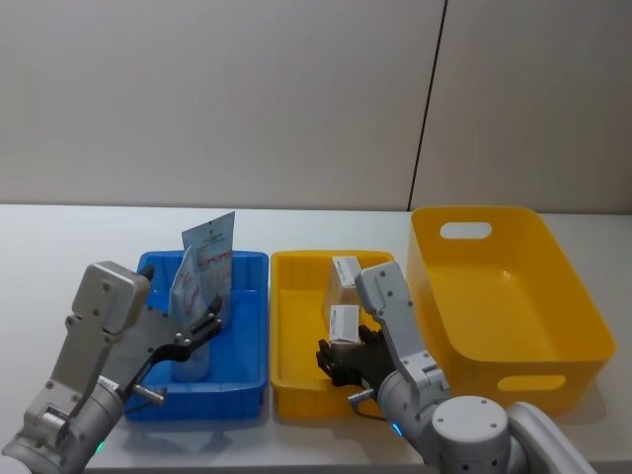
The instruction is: Bimanual collaborative sorting of washing and personal care products
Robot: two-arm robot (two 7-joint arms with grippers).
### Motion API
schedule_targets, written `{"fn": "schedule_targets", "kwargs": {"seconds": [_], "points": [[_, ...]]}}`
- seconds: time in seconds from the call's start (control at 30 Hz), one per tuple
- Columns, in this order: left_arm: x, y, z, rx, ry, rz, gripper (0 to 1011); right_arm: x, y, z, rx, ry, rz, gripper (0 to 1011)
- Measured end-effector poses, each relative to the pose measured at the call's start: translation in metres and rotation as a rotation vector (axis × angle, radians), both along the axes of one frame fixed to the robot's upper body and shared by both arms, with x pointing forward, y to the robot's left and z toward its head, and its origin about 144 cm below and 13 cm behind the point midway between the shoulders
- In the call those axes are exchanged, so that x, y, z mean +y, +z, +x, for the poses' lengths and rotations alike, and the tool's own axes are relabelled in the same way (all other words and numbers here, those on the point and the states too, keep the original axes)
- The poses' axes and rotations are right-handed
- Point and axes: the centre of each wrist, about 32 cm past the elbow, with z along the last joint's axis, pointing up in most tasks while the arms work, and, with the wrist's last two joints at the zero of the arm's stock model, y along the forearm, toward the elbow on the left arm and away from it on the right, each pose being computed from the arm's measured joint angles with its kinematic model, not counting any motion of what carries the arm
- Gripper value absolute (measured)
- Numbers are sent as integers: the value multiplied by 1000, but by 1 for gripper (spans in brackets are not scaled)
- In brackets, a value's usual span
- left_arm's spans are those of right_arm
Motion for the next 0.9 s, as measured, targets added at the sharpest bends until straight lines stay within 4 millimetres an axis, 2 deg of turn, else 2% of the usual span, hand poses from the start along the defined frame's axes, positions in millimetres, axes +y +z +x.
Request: {"fn": "schedule_targets", "kwargs": {"seconds": [0.37,0.9], "points": [[0,0,0,0,0,0,1001,2,-1,2,0,-3,-4,373],[0,0,0,0,0,0,1001,1,2,0,-17,11,8,363]]}}
